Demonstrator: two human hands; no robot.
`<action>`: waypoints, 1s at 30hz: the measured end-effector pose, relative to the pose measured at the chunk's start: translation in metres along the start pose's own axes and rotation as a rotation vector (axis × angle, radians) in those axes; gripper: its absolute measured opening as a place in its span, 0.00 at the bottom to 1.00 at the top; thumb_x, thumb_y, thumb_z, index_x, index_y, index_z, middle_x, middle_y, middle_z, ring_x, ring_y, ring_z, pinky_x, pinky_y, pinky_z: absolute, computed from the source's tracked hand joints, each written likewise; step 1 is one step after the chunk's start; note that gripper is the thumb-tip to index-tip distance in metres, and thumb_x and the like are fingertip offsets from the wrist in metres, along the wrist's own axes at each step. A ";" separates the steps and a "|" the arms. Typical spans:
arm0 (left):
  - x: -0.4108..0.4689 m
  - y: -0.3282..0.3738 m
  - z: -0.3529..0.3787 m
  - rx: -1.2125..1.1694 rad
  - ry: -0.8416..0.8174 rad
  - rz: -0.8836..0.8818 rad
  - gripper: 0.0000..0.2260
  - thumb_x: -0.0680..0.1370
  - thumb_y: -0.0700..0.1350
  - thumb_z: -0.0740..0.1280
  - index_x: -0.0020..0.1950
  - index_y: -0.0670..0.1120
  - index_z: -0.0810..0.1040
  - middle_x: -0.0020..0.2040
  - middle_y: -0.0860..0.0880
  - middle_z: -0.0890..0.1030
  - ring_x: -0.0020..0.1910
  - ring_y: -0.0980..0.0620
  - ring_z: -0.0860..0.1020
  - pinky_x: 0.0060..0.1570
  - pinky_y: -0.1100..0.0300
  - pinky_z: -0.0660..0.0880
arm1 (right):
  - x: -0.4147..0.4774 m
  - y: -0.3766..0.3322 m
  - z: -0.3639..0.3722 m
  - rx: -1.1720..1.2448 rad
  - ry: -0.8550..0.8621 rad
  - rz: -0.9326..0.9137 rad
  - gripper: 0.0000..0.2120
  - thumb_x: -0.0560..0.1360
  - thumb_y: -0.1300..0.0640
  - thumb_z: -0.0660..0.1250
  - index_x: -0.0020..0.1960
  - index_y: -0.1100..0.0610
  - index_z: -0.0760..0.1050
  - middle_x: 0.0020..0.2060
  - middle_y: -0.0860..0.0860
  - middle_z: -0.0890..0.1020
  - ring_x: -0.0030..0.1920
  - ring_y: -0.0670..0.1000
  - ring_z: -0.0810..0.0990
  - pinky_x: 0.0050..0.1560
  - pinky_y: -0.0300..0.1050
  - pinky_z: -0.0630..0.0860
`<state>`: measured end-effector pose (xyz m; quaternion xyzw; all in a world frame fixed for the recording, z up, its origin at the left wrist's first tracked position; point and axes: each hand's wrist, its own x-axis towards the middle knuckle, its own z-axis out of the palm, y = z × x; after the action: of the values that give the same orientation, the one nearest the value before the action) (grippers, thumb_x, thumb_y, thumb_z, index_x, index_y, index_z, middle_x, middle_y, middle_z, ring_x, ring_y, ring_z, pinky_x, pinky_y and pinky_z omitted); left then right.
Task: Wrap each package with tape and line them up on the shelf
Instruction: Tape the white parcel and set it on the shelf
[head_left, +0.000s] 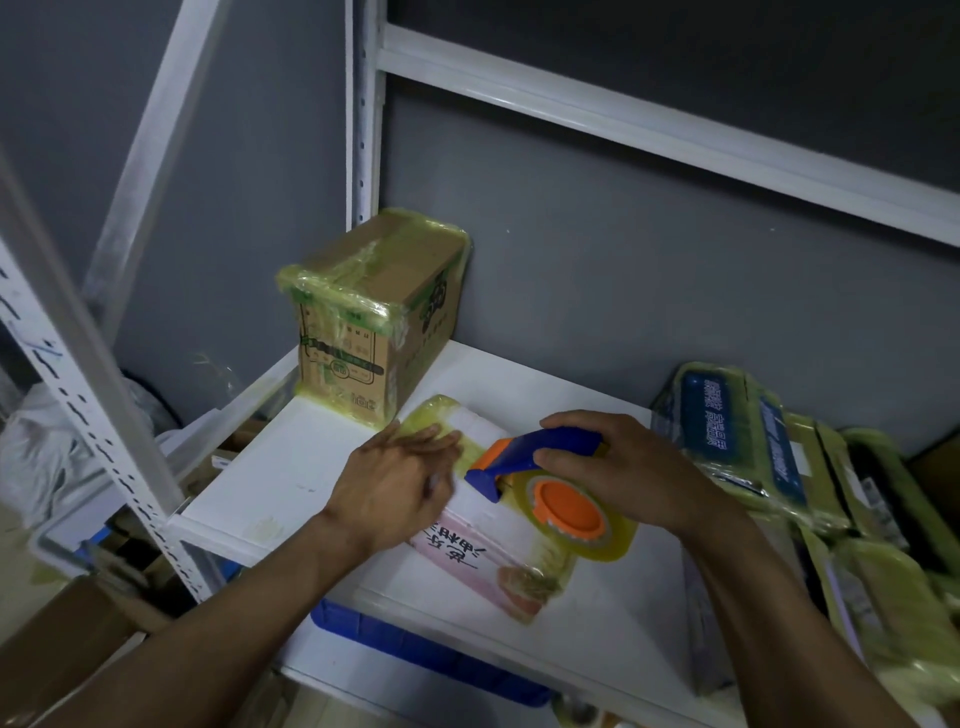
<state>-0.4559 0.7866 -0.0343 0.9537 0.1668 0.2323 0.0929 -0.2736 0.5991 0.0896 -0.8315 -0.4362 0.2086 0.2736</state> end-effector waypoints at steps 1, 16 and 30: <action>0.004 0.005 -0.003 0.002 -0.026 -0.009 0.21 0.77 0.50 0.60 0.68 0.54 0.80 0.65 0.56 0.81 0.65 0.54 0.79 0.62 0.57 0.76 | 0.000 0.001 0.001 0.003 0.000 -0.002 0.15 0.75 0.41 0.73 0.61 0.37 0.79 0.53 0.33 0.81 0.51 0.26 0.75 0.41 0.20 0.69; -0.010 0.018 0.029 -0.050 0.079 -0.022 0.23 0.77 0.51 0.58 0.70 0.52 0.79 0.73 0.55 0.74 0.74 0.56 0.70 0.71 0.52 0.68 | -0.022 0.011 0.011 0.224 0.068 0.011 0.27 0.65 0.27 0.67 0.64 0.28 0.71 0.54 0.32 0.81 0.51 0.34 0.80 0.43 0.33 0.78; -0.005 0.016 0.031 -0.039 0.145 0.027 0.19 0.78 0.50 0.61 0.66 0.52 0.83 0.70 0.54 0.77 0.71 0.56 0.74 0.68 0.53 0.71 | -0.036 0.016 -0.004 0.118 0.116 0.041 0.16 0.75 0.37 0.73 0.61 0.34 0.77 0.53 0.33 0.81 0.52 0.34 0.79 0.42 0.28 0.75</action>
<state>-0.4412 0.7666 -0.0596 0.9345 0.1557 0.3054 0.0958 -0.2806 0.5607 0.0861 -0.8334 -0.3894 0.1911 0.3424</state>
